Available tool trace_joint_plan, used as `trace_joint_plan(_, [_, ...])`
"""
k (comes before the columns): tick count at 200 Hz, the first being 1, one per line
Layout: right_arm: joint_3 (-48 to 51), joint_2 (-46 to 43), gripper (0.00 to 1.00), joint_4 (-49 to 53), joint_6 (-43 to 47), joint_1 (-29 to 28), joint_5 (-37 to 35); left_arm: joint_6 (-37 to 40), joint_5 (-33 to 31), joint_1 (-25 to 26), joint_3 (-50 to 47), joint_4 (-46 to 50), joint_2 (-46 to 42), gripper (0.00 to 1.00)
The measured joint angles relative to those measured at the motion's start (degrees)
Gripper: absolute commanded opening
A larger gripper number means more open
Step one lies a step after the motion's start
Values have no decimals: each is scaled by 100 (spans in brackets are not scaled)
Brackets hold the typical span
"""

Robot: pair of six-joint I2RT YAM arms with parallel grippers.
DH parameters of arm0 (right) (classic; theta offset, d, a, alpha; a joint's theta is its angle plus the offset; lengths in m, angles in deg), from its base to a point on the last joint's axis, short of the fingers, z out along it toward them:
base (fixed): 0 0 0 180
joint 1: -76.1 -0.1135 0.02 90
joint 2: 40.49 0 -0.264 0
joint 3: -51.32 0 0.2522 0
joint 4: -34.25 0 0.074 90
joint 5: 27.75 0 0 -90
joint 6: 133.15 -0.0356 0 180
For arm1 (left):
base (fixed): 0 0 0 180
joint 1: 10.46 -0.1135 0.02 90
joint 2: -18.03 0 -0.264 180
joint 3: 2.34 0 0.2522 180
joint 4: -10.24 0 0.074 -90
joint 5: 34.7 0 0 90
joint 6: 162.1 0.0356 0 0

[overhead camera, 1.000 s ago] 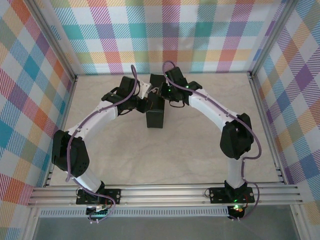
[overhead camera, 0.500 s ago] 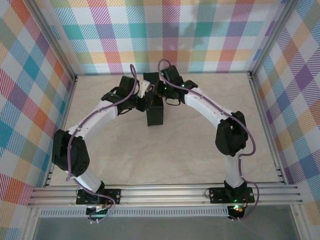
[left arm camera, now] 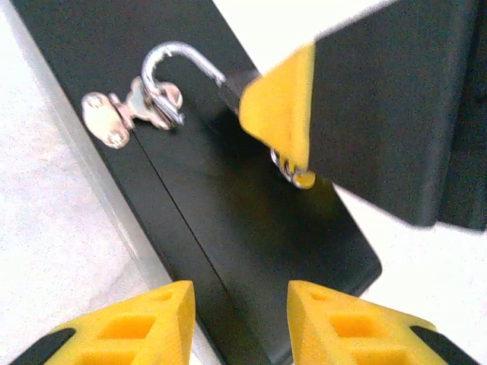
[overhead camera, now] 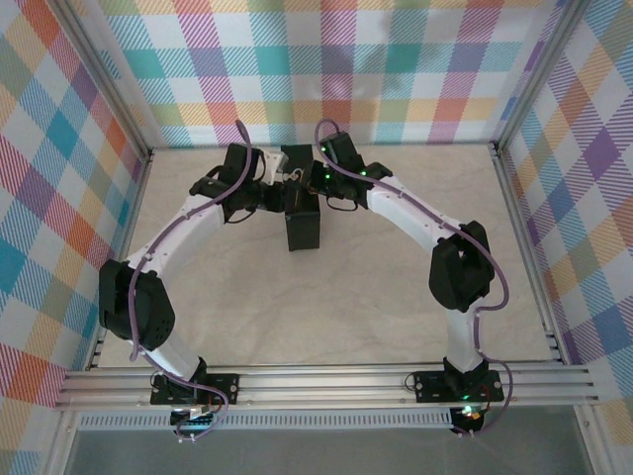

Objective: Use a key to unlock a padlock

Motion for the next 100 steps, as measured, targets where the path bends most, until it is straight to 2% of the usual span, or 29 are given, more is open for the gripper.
trace_joint_plan(30, [-9,0,13,-2,-35,-33,-109,-232,-181,-24,138,-70,179,37])
trace_joint_plan(61, [-11,0,12,-15,-83,-98,-273,-323,-715,-26,208,-31,422,38])
trace_joint_plan(100, [-39,0,12,-55,-81,-227,-544,-389,-953,-28,236,7,442,40])
